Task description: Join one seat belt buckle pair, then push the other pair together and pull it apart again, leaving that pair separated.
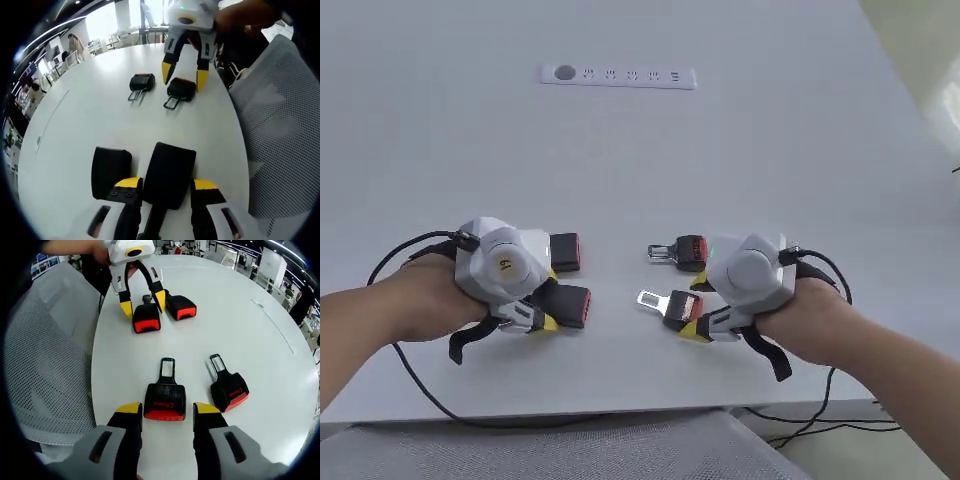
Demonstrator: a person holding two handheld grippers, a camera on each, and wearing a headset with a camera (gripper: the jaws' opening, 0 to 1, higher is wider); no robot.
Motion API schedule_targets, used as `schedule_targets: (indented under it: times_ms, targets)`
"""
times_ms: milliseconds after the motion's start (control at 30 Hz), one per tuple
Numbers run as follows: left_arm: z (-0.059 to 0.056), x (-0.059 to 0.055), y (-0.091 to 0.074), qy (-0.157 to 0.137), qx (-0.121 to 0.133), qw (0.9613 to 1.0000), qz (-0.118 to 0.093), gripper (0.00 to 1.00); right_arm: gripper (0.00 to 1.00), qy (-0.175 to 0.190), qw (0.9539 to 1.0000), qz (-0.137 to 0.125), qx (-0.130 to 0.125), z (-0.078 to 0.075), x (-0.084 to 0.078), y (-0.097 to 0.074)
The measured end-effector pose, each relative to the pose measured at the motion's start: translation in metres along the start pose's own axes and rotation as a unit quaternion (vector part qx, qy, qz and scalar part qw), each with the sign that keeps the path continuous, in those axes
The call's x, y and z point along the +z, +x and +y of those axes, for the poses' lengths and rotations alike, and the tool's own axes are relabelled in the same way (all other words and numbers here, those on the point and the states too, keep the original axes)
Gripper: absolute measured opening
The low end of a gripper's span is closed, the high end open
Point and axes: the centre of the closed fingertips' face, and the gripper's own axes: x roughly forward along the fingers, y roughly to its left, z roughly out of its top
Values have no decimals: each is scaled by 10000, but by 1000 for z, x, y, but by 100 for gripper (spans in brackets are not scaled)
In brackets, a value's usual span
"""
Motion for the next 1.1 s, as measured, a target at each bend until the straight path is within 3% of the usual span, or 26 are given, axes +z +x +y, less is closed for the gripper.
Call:
schedule_targets:
  times_ms: [333,767,1100]
  targets:
    - [-5,-5,-1,266,-68,9995,136,35,33,-427,9986,185,245,6,-3,4]
    - [-10,-9,0,199,5,9995,245,34,33,-1374,9875,535,550,6,-5,4]
    - [-12,-9,0,103,55,9996,241,34,33,-1494,9853,577,585,6,-6,3]
